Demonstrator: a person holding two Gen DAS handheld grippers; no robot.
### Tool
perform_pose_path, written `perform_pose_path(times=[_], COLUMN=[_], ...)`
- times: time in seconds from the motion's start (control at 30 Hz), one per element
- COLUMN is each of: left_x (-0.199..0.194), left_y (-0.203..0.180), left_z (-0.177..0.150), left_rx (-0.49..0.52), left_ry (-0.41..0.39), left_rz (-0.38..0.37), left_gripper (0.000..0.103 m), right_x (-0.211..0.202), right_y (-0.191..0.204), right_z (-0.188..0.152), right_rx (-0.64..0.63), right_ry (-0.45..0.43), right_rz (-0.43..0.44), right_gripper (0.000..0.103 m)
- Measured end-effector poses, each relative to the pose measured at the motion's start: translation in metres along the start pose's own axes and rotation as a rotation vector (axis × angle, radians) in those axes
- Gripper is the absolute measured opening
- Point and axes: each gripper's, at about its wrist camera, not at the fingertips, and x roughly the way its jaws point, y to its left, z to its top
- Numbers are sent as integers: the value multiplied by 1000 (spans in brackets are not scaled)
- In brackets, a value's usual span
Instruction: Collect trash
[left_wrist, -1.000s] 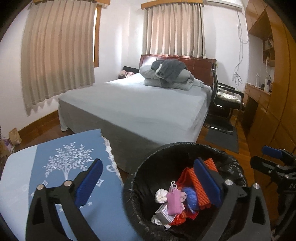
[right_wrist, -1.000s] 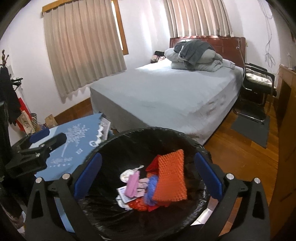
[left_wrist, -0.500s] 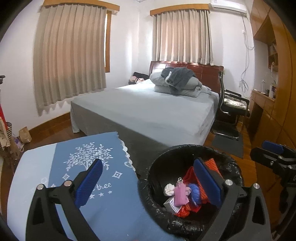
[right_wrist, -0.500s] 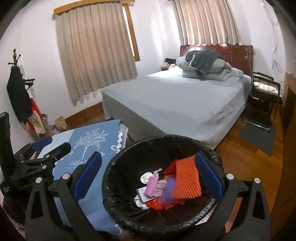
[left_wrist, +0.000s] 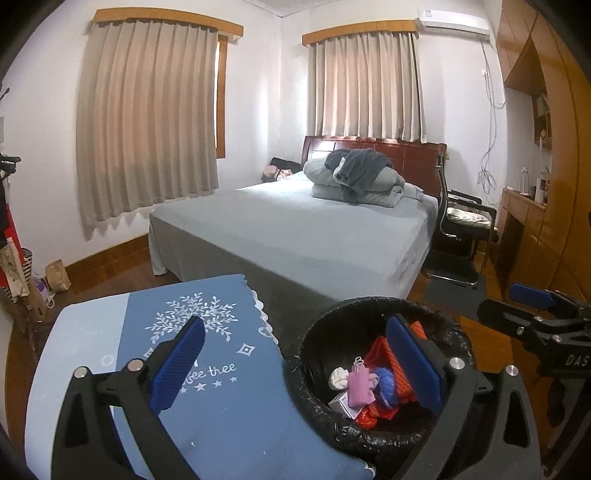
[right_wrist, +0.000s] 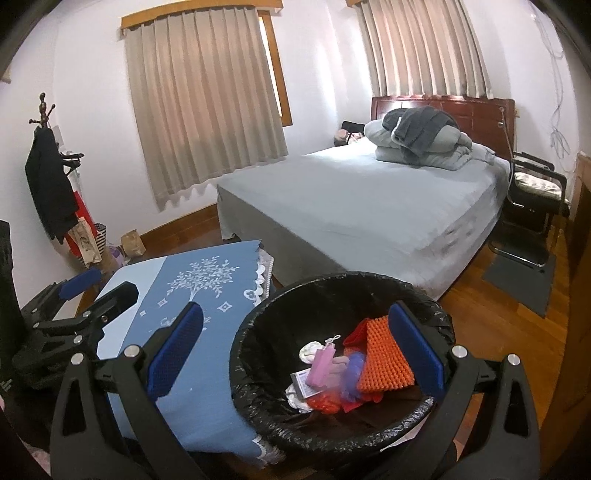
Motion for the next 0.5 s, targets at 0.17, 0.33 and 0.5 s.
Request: perform_pose_path(times=[0.17, 0.33, 0.5], left_x=[-6, -6, -8], left_y=[1, 2, 2], left_z=[-1, 0, 0], left_rx=[2, -3, -2], left_ry=[-6, -8, -10], left_rz=[1, 2, 5], left_gripper=[97, 97, 97], right_x=[-2, -4, -4], right_y=[4, 7, 11], right_z=[-1, -3, -2], right_rx=[-9, -13, -18], right_ry=[-1, -2, -6], right_rz=[3, 7, 10], right_gripper=[98, 98, 98])
